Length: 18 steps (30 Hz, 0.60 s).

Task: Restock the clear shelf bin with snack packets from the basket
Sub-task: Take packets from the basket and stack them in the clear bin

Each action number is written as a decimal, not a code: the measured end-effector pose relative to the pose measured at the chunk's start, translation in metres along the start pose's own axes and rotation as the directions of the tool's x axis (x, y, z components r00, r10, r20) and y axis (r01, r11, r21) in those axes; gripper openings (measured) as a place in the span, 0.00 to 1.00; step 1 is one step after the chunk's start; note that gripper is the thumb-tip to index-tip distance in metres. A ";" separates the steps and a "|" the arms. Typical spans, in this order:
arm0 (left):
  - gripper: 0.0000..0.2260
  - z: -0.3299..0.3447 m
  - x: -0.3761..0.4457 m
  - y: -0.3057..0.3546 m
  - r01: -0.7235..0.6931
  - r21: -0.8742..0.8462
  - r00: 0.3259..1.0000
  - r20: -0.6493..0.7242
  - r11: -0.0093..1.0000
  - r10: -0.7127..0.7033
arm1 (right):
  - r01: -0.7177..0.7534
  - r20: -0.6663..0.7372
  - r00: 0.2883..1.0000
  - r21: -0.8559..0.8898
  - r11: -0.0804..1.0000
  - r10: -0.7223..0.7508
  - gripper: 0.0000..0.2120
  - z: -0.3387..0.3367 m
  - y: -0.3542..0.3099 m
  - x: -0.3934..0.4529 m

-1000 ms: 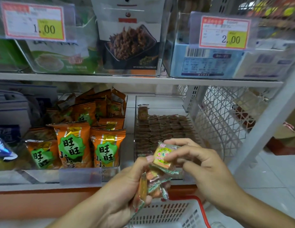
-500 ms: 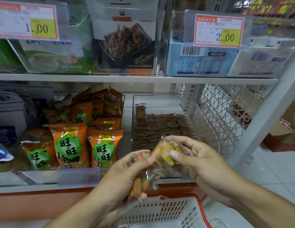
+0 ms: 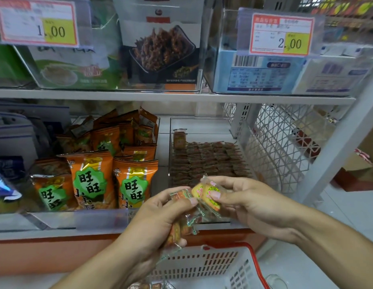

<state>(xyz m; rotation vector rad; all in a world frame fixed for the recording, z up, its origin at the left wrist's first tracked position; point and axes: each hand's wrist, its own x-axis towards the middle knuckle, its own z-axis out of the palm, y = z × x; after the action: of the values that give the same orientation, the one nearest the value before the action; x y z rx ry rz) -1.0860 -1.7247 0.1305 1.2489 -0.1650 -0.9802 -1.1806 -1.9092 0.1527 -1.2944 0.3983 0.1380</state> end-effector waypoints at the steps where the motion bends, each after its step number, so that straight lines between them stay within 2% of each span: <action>1: 0.25 0.000 0.000 0.002 -0.006 -0.002 1.000 -0.012 1.000 0.006 | -0.043 0.020 0.999 -0.025 0.999 0.044 0.20 -0.003 -0.002 0.004; 3: 0.25 0.002 0.000 0.005 -0.021 -0.010 0.999 -0.032 1.000 0.021 | -0.049 0.006 0.999 -0.046 0.998 0.050 0.20 -0.009 -0.009 0.018; 5: 0.25 0.003 -0.001 0.009 -0.041 0.013 0.998 -0.045 0.999 0.041 | 0.081 -0.120 0.989 -0.074 0.994 -0.089 0.18 -0.015 -0.016 0.044; 6: 0.24 0.004 -0.001 0.010 -0.056 0.031 0.997 -0.051 0.998 0.058 | 0.147 -0.202 0.962 -0.180 0.972 -0.183 0.17 -0.018 -0.018 0.059; 8: 0.22 0.006 -0.001 0.012 -0.078 0.064 0.995 -0.064 0.995 0.082 | 0.166 -0.295 0.892 -0.489 0.856 -0.341 0.20 -0.021 -0.020 0.092; 10: 0.22 0.007 0.001 0.014 -0.084 0.088 0.993 -0.073 0.993 0.091 | 0.137 -0.316 0.857 -0.620 0.772 -0.406 0.24 -0.024 -0.018 0.125; 14: 0.21 0.006 0.006 0.018 -0.087 0.091 0.993 -0.070 0.992 0.094 | 0.161 -0.356 0.805 -0.640 0.751 -0.475 0.22 -0.024 -0.019 0.182; 18: 0.19 0.004 0.011 0.020 -0.086 0.071 0.994 -0.057 0.994 0.090 | 0.113 -0.410 0.776 -0.657 0.745 -0.479 0.21 -0.022 -0.020 0.216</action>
<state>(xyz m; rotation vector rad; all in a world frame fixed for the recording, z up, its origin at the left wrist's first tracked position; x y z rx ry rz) -1.0713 -1.7358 0.1451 1.3211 -0.2071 -0.8661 -0.9796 -1.9620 0.0876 -2.0339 0.6623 -0.4640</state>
